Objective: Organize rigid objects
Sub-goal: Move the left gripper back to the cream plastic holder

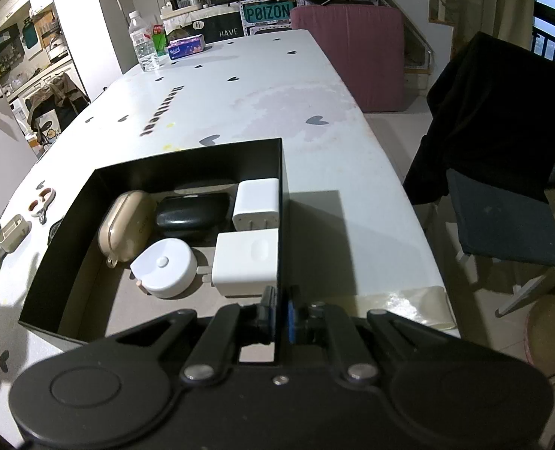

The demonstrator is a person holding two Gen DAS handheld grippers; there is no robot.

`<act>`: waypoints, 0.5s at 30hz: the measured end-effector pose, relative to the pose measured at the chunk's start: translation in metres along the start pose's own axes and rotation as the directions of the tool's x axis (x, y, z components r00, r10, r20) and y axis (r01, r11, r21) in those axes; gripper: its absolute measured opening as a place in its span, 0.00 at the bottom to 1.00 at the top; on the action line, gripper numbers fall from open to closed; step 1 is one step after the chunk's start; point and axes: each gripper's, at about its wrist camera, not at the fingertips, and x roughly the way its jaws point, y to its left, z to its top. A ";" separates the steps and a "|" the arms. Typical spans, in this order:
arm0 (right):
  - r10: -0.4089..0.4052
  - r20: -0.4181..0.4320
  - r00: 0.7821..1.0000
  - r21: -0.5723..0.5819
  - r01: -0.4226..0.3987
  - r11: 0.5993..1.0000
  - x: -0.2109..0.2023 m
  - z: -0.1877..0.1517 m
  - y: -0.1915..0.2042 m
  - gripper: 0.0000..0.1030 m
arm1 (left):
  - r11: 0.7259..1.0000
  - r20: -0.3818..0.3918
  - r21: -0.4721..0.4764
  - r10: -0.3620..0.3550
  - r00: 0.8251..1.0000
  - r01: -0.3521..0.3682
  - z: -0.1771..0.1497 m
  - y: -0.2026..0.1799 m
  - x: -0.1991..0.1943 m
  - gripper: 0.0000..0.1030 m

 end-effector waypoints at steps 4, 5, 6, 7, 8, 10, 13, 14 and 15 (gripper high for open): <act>-0.001 0.000 1.000 -0.001 0.001 1.000 0.000 0.000 0.000 0.07 | 0.996 -0.046 0.089 0.023 0.999 -0.019 -0.002 0.010 0.027 0.84; -0.001 -0.001 1.000 0.000 0.001 1.000 0.000 0.000 0.000 0.07 | 0.995 -0.059 0.097 0.021 0.998 -0.015 -0.003 0.012 0.033 0.82; -0.003 -0.001 1.000 -0.001 0.003 1.000 0.000 0.001 0.000 0.07 | 0.994 -0.070 0.106 0.020 0.997 -0.012 -0.004 0.013 0.038 0.78; -0.005 -0.002 1.000 -0.003 0.005 1.000 0.000 0.000 0.000 0.07 | 0.993 -0.080 0.118 0.019 0.997 -0.010 -0.004 0.015 0.044 0.76; -0.008 -0.004 1.000 -0.004 0.008 1.000 0.001 0.001 0.001 0.07 | 0.990 -0.090 0.138 0.018 0.996 -0.006 -0.004 0.016 0.049 0.75; -0.013 -0.005 1.000 -0.008 0.013 1.000 0.001 0.002 0.002 0.07 | 0.984 -0.094 0.179 0.017 0.995 0.000 -0.005 0.016 0.055 0.73; -0.019 -0.007 1.000 -0.010 0.019 1.000 0.001 0.002 0.002 0.06 | 0.976 -0.103 0.217 0.025 0.994 -0.002 -0.007 0.019 0.066 0.73; -0.021 -0.008 1.000 -0.011 0.020 1.000 0.001 0.002 0.002 0.06 | 0.976 -0.106 0.219 0.028 0.994 -0.004 -0.008 0.020 0.069 0.73; -0.022 -0.008 1.000 -0.012 0.022 1.000 0.001 0.002 0.003 0.06 | 0.978 -0.096 0.209 0.017 0.995 0.004 -0.008 0.023 0.071 0.73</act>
